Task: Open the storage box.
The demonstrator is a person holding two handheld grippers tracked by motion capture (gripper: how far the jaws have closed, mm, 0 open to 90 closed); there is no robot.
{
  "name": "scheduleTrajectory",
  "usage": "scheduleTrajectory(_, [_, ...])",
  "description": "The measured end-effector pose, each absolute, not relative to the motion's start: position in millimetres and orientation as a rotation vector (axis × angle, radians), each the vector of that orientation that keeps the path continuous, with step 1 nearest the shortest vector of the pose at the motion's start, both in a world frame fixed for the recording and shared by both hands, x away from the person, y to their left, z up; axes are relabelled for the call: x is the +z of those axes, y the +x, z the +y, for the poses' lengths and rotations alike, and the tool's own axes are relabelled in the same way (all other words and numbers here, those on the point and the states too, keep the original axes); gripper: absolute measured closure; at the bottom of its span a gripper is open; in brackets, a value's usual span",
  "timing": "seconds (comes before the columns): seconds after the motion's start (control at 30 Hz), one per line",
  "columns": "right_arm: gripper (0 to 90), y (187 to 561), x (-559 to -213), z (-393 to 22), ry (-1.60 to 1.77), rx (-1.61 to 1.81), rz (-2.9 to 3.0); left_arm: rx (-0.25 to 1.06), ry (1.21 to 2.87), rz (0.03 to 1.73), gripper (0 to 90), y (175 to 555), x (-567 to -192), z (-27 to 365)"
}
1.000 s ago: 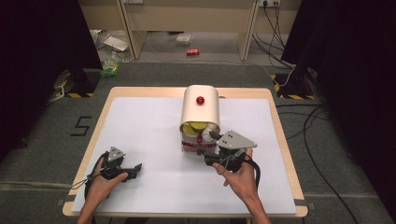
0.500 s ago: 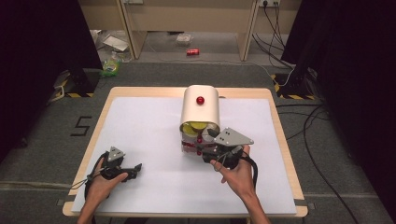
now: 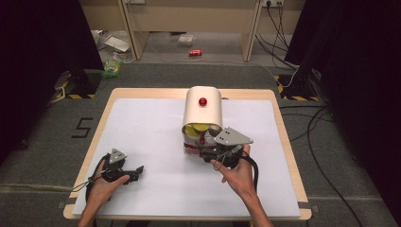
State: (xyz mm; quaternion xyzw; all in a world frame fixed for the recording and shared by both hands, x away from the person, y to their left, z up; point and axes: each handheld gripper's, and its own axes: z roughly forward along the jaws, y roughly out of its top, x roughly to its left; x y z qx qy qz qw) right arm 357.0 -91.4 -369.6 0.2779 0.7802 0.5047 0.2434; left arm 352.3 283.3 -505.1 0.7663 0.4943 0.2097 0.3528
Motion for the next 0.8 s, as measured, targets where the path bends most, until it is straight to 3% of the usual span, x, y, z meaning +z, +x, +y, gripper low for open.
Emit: scheduleTrajectory(0.8, [38.5, 367.8, -377.5, -91.7, 0.782, 1.356, 2.182, 0.543, 1.982, 1.278, 11.7, 352.3, -505.1, 283.3])
